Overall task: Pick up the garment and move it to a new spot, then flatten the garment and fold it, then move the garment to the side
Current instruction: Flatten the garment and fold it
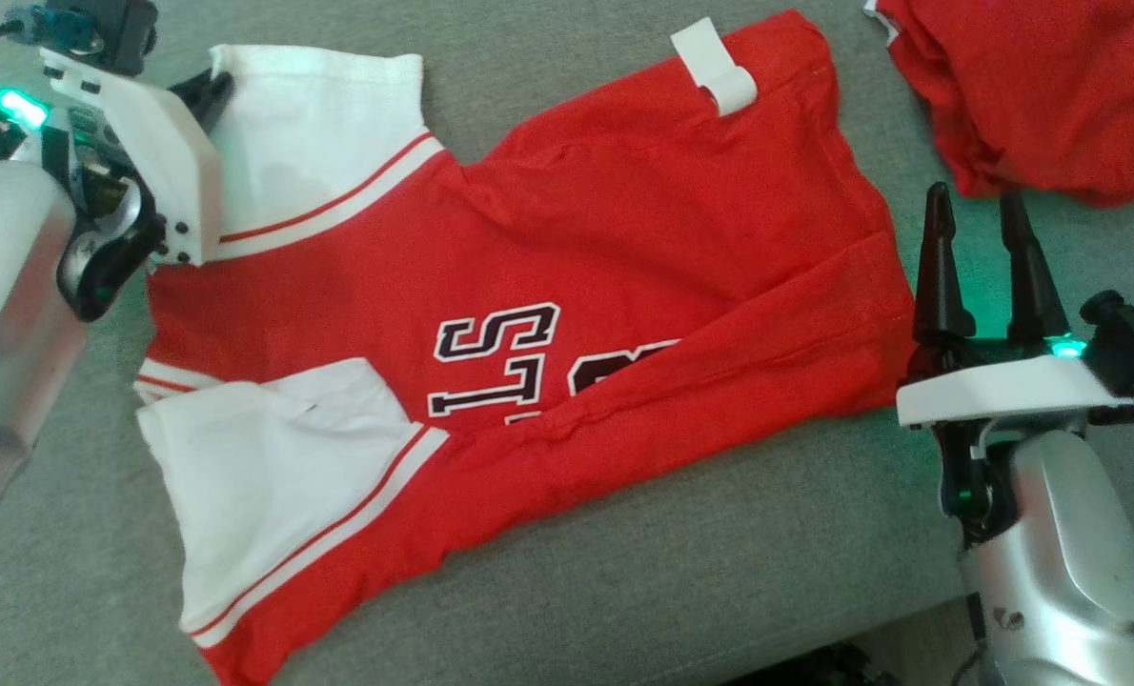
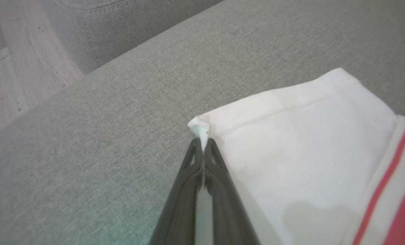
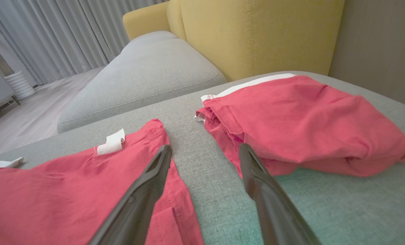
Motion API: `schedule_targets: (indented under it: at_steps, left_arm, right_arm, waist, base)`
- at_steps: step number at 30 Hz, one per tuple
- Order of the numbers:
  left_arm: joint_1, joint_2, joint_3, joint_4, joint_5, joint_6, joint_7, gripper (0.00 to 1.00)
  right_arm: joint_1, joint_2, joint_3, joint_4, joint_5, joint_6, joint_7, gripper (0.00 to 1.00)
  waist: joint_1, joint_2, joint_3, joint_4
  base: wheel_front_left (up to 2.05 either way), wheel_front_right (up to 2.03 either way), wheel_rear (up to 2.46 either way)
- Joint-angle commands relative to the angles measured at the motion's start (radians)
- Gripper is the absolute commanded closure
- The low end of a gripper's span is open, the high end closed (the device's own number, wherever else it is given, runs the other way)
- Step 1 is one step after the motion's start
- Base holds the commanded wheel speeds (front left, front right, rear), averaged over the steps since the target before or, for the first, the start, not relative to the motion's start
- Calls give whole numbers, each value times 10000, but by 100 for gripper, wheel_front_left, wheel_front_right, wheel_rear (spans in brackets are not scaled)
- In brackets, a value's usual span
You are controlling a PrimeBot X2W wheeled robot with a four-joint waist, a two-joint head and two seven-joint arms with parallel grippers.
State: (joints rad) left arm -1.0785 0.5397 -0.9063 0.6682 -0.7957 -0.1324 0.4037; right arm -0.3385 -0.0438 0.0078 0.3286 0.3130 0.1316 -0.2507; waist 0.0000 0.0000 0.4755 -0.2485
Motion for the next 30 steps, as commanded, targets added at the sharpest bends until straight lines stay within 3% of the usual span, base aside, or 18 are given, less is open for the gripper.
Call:
schedule_targets:
  at_steps: [1,7,14,22,30]
  left_arm:
    - [-287,524,182,-222,-153,18,-236,100]
    - [-430,306,219,-21,-144,21,-2000,100]
    - [-66,-123,260,-80,98,181,-3601,100]
    - [655,-466,34,-939,158,383,-4188,100]
    - [1065,-714,-260,-1748,265,551,-4294,100]
  right_arm:
    - [-164,-64,110,-142,-194,-9,-109,0]
    - [-624,-64,-168,234,-1220,-9,350,0]
    - [-1366,-99,-531,314,-2738,-9,2253,0]
    - [-2438,-1230,-487,1436,-3770,-9,4476,0]
    - [-3524,-2142,-225,3170,-4188,-9,5528,0]
  waist:
    - [0,0,-143,162]
    - [0,0,-645,806]
    - [0,0,-1316,2041]
    - [0,0,-1544,3162]
    - [0,0,-1418,3708]
  base:
    - [0,0,0]
    - [0,0,0]
    - [0,0,0]
    - [0,0,0]
    - [0,0,0]
